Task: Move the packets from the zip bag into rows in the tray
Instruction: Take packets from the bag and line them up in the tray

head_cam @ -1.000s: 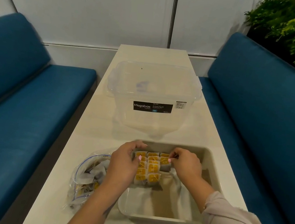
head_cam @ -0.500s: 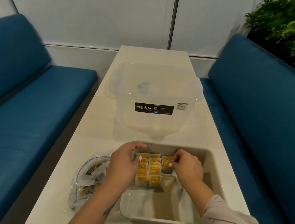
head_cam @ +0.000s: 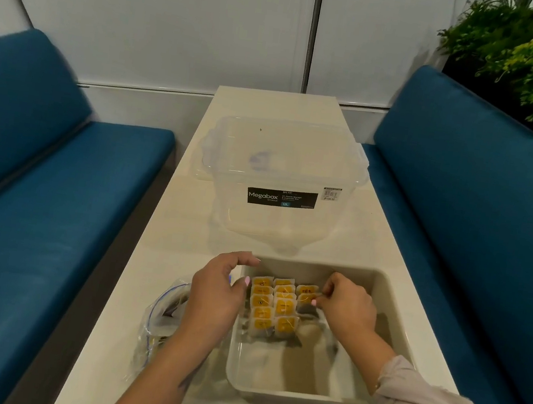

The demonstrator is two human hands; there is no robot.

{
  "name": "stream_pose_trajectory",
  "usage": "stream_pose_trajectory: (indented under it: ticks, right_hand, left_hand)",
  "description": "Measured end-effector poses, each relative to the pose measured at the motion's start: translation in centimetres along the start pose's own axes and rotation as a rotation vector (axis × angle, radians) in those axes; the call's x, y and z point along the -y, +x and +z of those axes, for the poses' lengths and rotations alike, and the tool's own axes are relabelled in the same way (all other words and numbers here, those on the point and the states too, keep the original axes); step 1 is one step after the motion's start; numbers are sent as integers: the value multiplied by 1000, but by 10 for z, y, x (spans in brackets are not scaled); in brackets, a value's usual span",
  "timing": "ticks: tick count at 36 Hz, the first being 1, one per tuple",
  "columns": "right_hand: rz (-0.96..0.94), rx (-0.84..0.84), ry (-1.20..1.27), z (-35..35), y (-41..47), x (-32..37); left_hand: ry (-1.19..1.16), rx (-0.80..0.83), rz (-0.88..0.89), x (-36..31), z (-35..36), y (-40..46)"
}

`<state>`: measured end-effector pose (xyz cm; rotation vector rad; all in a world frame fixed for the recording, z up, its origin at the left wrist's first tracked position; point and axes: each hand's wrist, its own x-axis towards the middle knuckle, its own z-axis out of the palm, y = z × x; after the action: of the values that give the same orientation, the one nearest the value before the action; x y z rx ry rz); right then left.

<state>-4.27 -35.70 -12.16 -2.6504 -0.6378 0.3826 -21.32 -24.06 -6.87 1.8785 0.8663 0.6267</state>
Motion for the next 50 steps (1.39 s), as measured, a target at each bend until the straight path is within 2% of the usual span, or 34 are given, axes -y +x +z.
stream_pose_trajectory:
  ticks: [11, 38, 46, 50]
  right_hand:
    - [130, 106, 81, 13, 7, 4]
    - [184, 115, 65, 7, 4, 1]
    - [153, -12, 141, -14, -2, 14]
    - [68, -60, 198, -25, -9, 32]
  left_hand:
    - [27, 5, -30, 5, -6, -4]
    - [48, -23, 24, 6, -15, 1]
    - [135, -105, 39, 13, -51, 10]
    - [284, -51, -39, 25, -70, 10]
